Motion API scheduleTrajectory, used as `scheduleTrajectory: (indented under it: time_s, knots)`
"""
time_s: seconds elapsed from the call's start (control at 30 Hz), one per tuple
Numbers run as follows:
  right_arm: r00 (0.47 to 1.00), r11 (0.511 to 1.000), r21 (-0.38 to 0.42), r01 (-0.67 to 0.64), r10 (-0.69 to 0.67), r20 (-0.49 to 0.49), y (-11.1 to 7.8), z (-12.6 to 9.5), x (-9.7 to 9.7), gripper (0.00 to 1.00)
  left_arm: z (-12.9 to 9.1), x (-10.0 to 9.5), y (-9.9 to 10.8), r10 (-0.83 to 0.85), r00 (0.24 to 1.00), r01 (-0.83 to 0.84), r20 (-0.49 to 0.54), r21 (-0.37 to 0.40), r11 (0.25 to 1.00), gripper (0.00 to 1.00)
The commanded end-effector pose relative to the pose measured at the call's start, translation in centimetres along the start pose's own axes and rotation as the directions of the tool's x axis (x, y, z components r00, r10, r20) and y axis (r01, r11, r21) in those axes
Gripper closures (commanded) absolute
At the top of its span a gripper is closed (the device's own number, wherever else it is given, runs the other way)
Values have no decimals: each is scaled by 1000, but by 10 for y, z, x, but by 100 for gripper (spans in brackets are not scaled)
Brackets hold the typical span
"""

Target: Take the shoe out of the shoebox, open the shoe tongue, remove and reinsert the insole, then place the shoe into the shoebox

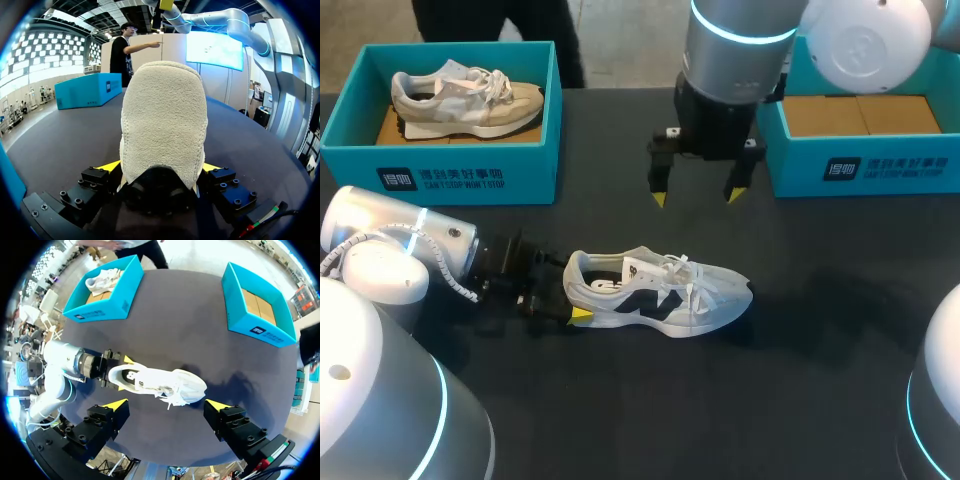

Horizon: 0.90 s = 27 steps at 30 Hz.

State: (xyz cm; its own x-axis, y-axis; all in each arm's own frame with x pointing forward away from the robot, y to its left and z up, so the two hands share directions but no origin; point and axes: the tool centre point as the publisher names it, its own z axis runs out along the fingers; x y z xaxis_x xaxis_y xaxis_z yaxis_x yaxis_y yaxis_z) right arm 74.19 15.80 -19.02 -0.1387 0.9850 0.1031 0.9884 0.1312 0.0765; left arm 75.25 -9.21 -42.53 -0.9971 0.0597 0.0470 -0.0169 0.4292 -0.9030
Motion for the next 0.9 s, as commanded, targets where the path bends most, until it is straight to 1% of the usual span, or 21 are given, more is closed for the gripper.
scheduleTrajectory:
  time_s: [0.03,0.37,0.4,0.43,0.5,0.53,0.6,0.63,0.7,0.77,0.9]
  knots:
    - [1000,1000,0,0,0,0,0,1,0,0,5,-3,2,0,1000,0,0,-3,1000,100]
    - [1000,1000,0,0,0,0,0,1,0,0,5,-3,2,0,1000,0,0,-3,1000,100]
    - [999,1000,-11,-28,28,20,1,1,0,0,5,-3,2,0,1000,0,0,-3,1000,100]
    - [999,999,-30,-33,33,7,2,2,2,0,5,-3,2,0,1000,0,0,-3,1000,100]
    - [996,997,-35,-71,73,48,4,1,7,0,5,-3,2,0,1000,0,0,-3,1000,100]
    - [996,996,-54,-68,71,45,4,1,10,0,5,-3,2,0,1000,0,0,-3,1000,100]
    - [992,994,-66,-92,97,76,5,1,17,0,5,-3,2,0,1000,0,0,-3,1000,100]
    - [991,992,-78,-100,106,76,4,1,20,0,5,-3,2,0,1000,0,0,-3,1000,100]
    - [983,989,-72,-133,141,117,4,4,26,0,5,-3,2,0,1000,0,0,-3,1000,100]
    - [978,985,-78,-156,165,124,2,6,32,0,5,-3,2,0,1000,0,0,-3,1000,100]
    - [970,981,-64,-186,193,146,-1,12,45,0,5,-3,2,0,1000,0,0,-3,1000,100]
